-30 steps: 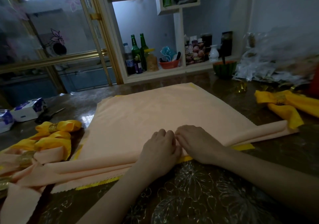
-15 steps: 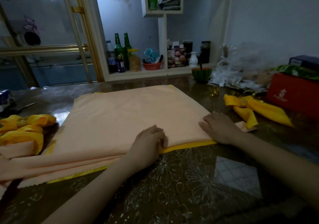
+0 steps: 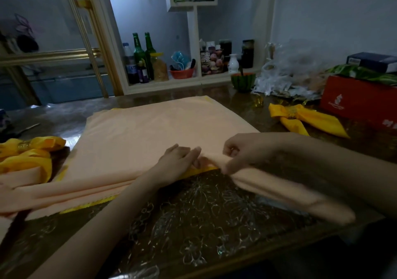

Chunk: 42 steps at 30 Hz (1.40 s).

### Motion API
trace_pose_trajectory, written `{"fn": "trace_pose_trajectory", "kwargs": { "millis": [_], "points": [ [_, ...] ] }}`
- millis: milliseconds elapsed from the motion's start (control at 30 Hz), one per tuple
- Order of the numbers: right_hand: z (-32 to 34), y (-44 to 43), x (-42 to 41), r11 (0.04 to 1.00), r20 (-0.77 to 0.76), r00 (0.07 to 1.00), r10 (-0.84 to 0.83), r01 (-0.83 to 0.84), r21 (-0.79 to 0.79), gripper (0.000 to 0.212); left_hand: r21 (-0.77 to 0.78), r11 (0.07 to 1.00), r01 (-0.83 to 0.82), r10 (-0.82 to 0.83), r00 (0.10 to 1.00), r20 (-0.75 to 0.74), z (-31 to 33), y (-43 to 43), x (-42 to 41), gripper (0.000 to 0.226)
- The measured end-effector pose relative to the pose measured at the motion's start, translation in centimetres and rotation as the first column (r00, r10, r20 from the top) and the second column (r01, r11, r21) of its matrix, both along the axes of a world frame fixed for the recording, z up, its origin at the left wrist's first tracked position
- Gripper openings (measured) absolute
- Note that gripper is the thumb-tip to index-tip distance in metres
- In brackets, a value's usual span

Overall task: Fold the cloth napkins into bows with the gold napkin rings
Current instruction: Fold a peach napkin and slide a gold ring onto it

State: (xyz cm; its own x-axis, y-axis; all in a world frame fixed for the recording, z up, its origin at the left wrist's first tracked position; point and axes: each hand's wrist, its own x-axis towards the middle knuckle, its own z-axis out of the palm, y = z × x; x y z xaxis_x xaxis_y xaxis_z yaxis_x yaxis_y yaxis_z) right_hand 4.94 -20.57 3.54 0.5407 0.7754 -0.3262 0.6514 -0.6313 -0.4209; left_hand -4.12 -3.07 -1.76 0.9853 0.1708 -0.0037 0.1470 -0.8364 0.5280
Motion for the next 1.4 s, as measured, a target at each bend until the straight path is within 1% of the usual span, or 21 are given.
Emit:
{"fn": "trace_pose_trajectory", "kwargs": {
  "millis": [67,100,133,200,233,267,333,400,500,567,633,667,700,767,834,900,967,1067,1167,1300,1400],
  "points": [
    [-0.7,1.0,-2.8,0.993,-0.274,0.961,0.034,0.000,0.121,0.029,-0.083,0.996,-0.030,0.031,0.999,0.010,0.0,0.1,-0.1,0.060],
    [-1.2,1.5,-4.2,0.986,-0.349,0.931,0.103,-0.048,0.161,0.029,-0.086,0.996,-0.008,0.009,1.000,0.016,-0.1,0.2,0.1,0.065],
    [-1.8,2.1,-5.0,0.977,-0.364,0.914,0.183,-0.126,0.175,0.029,-0.079,0.997,0.015,-0.014,1.000,0.022,-0.1,0.3,-0.1,0.065],
    [-1.9,2.7,-5.4,0.949,-0.315,0.900,0.302,-0.253,0.188,0.023,-0.043,0.998,0.048,-0.047,0.999,0.023,-0.1,0.4,-0.3,0.055],
    [-1.6,3.0,-4.9,0.937,-0.282,0.905,0.319,-0.257,0.236,0.018,-0.027,0.998,0.059,-0.059,0.998,0.015,-0.2,0.5,-0.3,0.050],
    [-1.5,3.5,-4.0,0.922,-0.238,0.924,0.298,-0.214,0.322,0.013,-0.033,0.998,0.061,-0.062,0.998,-0.005,-0.2,0.9,-0.4,0.048],
    [-1.8,4.1,-1.9,0.864,-0.044,0.985,0.167,-0.125,0.488,0.010,-0.064,0.996,0.062,-0.064,0.997,-0.045,-0.3,1.1,-0.3,0.050],
    [-2.7,5.0,-0.2,0.836,0.054,0.991,0.126,-0.135,0.532,0.018,-0.070,0.997,0.031,-0.037,0.996,-0.082,-0.5,1.3,-0.2,0.055],
    [-3.8,5.8,0.7,0.875,-0.022,0.977,0.214,-0.182,0.449,0.026,-0.071,0.996,0.051,-0.059,0.992,-0.112,0.0,1.6,-0.2,0.043],
    [-3.9,5.8,1.1,0.889,-0.013,0.971,0.240,-0.214,0.404,0.024,-0.175,0.984,0.040,-0.067,0.985,-0.157,1.3,2.3,-0.8,0.021],
    [-4.0,6.0,1.5,0.906,0.050,0.962,0.267,-0.268,0.326,0.020,-0.321,0.946,-0.044,-0.002,0.990,-0.140,2.3,3.7,-1.4,0.016],
    [-3.9,6.4,1.6,0.916,0.077,0.956,0.284,-0.294,0.272,0.018,-0.338,0.938,-0.083,0.046,0.992,-0.115,2.4,4.7,-1.7,0.017],
    [-3.7,6.7,1.7,0.925,0.094,0.949,0.302,-0.315,0.212,0.017,-0.303,0.946,-0.116,0.092,0.991,-0.094,2.4,5.4,-2.0,0.014],
    [-2.8,7.7,1.5,0.934,0.109,0.933,0.342,-0.351,0.073,0.021,-0.149,0.975,-0.166,0.156,0.985,-0.076,2.0,6.5,-2.1,0.007],
    [-2.2,8.7,1.3,0.925,0.135,0.915,0.380,-0.379,-0.040,0.024,-0.053,0.978,-0.201,0.194,0.975,-0.108,1.8,7.2,-2.1,0.014],
    [-2.0,8.7,1.1,0.909,0.172,0.892,0.417,-0.407,-0.093,0.024,0.020,0.982,-0.187,0.188,0.968,-0.166,2.0,7.4,-2.2,0.019],
    [-2.6,8.6,1.4,0.887,0.174,0.870,0.461,-0.450,-0.104,0.023,0.083,0.978,-0.189,0.203,0.953,-0.224,2.2,7.8,-2.4,0.023],
    [-3.7,7.7,1.2,0.889,0.170,0.873,0.457,-0.456,-0.052,0.017,0.177,0.958,-0.227,0.269,0.925,-0.270,3.3,8.3,-3.1,0.025],
    [-4.2,7.6,0.7,0.905,0.185,0.891,0.415,-0.425,0.015,0.025,0.215,0.944,-0.249,0.307,0.903,-0.300,3.7,8.8,-3.6,0.027],
    [-4.6,7.8,0.5,0.913,0.294,0.873,0.389,-0.408,0.003,0.023,0.281,0.928,-0.244,0.333,0.882,-0.335,3.1,8.5,-3.2,0.031],
    [-4.6,7.5,1.4,0.939,0.412,0.861,0.299,-0.342,0.033,0.024,0.343,0.899,-0.272,0.399,0.833,-0.384,3.1,8.9,-3.5,0.040]
  ]
}}
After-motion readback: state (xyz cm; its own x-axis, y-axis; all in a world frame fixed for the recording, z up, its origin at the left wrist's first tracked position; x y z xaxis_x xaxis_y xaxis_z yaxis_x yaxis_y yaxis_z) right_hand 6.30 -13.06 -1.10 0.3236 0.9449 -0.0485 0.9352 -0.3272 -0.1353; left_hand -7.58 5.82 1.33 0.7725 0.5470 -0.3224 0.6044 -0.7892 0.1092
